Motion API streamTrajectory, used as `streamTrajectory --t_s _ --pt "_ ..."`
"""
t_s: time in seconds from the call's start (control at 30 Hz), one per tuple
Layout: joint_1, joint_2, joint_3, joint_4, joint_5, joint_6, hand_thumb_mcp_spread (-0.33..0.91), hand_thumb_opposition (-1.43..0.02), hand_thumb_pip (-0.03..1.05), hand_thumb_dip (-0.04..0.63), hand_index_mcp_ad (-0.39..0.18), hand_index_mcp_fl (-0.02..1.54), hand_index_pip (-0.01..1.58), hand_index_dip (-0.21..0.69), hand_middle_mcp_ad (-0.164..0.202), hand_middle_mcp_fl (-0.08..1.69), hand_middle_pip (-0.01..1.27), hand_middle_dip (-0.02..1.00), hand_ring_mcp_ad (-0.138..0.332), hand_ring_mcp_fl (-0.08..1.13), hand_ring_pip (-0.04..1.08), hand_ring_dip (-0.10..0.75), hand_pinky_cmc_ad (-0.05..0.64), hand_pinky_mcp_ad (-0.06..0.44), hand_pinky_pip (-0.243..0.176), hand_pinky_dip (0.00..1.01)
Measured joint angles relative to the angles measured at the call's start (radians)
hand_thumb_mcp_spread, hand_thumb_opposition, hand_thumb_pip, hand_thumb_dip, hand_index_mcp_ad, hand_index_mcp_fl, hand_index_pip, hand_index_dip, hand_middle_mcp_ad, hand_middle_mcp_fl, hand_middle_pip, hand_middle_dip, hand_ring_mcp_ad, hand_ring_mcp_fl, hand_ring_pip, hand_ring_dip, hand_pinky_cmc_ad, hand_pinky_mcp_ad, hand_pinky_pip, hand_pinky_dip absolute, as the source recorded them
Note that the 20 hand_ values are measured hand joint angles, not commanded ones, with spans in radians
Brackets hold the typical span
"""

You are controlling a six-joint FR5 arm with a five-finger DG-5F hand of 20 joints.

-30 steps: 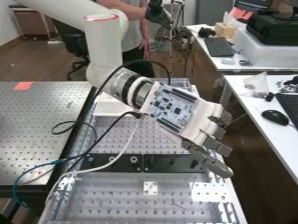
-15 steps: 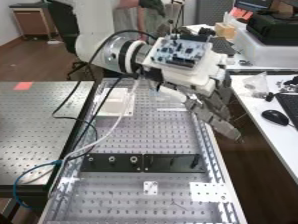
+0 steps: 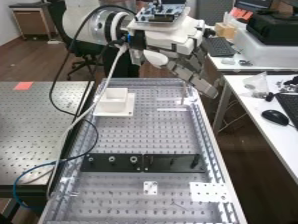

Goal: Grab the chopstick and place it in the clear container

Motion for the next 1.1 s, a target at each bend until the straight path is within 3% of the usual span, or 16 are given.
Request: streamTrajectory --t_s 0.33,0.7,1.1 --pt "0.178 0.022 -0.016 -0.066 0.161 0.000 0.71 -1.11 0.50 0.265 -0.178 1.14 0.76 0.126 0.065 1.25 0.43 0.63 0.051 0.96 0.10 0.459 0.496 0.283 0.113 0.22" --pt "0.368 -0.015 0.028 -0.216 0.291 0.096 0.70 -1.11 0.50 0.265 -0.182 1.14 0.76 0.124 0.065 1.25 0.43 0.63 0.051 0.96 0.10 0.459 0.496 0.283 0.113 0.24" --pt "0.405 -0.135 0.184 -0.404 0.268 0.197 0.69 -1.13 0.50 0.269 -0.182 1.16 0.76 0.124 0.063 1.25 0.42 0.63 0.035 0.96 0.09 0.459 0.494 0.298 0.113 0.26"
